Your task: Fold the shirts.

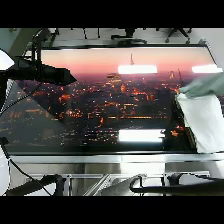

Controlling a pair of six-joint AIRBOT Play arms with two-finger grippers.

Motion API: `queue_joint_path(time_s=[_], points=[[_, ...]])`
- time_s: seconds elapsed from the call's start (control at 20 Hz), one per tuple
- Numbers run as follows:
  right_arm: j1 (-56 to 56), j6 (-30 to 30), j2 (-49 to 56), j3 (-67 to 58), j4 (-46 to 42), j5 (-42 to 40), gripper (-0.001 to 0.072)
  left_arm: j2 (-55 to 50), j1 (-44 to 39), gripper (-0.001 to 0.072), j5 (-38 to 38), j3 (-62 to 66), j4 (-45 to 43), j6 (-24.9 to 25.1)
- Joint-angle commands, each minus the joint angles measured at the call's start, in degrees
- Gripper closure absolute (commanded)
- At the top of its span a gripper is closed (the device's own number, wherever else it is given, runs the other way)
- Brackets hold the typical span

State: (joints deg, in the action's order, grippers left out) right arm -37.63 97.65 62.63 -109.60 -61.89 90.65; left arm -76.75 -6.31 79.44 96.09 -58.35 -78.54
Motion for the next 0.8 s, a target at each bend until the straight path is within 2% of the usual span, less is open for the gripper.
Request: queue_joint_path(time_s=[0.0, 0.15, 0.4, 0.45, 0.55, 0.6, 0.75], points=[[-1.86, 4.42, -5.25, 1.18, -15.45, 11.28, 0.0695, 0.02, 0.04, 0.0694, 0.57, -0.02, 0.02, 0.09], [-1.86, 4.39, -8.72, 5.68, -19.06, 11.58, 0.0694, 0.02, 0.04, 0.0694, 1.29, -0.04, 0.02, 0.09], [-1.86, 2.78, -11.54, 24.39, -31.45, 12.15, 0.0693, 0.02, 0.04, 0.0694, 1.60, -0.07, 0.02, 0.52], [-1.86, 2.67, -11.17, 27.08, -34.67, 12.26, 0.0642, 0.02, 0.04, 0.0694, 1.60, -0.07, 0.00, 0.52], [-1.84, 2.64, -9.11, 28.55, -35.60, 12.26, 0.0095, 0.02, 0.04, 0.0694, 1.62, -0.07, 0.02, 0.52], [-1.68, 2.62, -8.15, 28.09, -35.50, 12.24, 0.0075, 0.04, 0.04, 0.0694, 1.62, -0.07, 0.02, 0.52], [1.20, 2.60, -5.09, 22.91, -34.12, 11.17, 0.0076, 0.02, 0.04, 0.0694, 1.16, -0.07, 0.02, 0.52]])
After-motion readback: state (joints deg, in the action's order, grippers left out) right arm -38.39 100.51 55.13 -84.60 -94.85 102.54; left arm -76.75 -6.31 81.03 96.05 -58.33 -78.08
